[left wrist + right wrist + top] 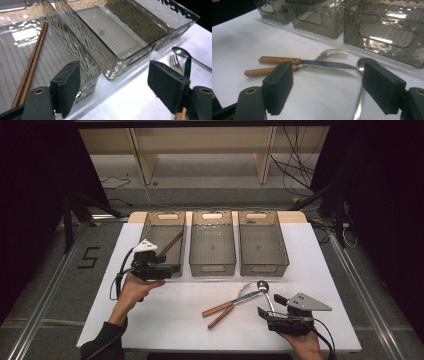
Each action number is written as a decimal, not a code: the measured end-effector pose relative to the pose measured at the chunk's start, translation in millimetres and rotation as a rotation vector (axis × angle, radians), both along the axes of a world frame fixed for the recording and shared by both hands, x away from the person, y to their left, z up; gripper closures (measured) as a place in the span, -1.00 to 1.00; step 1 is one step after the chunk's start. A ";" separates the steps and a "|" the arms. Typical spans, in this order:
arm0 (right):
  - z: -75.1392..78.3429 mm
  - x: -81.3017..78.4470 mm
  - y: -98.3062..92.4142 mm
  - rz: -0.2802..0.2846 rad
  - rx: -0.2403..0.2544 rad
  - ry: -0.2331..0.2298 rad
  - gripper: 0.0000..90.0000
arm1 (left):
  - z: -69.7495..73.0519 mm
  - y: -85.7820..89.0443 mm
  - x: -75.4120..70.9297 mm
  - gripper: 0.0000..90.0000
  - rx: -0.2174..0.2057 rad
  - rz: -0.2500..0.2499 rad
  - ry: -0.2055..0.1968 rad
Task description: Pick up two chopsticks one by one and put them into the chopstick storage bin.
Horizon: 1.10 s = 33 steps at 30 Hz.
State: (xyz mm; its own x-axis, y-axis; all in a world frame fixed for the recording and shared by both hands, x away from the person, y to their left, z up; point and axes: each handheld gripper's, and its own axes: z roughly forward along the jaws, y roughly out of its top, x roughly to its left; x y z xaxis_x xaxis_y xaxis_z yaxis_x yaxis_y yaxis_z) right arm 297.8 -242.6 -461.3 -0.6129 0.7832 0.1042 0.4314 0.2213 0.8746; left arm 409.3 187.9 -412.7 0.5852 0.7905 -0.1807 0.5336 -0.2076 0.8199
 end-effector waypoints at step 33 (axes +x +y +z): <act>3.1 30.7 1.5 -0.108 -0.214 0.195 -0.36 | -34.2 1.0 -55.4 -0.54 -0.032 -0.045 -0.069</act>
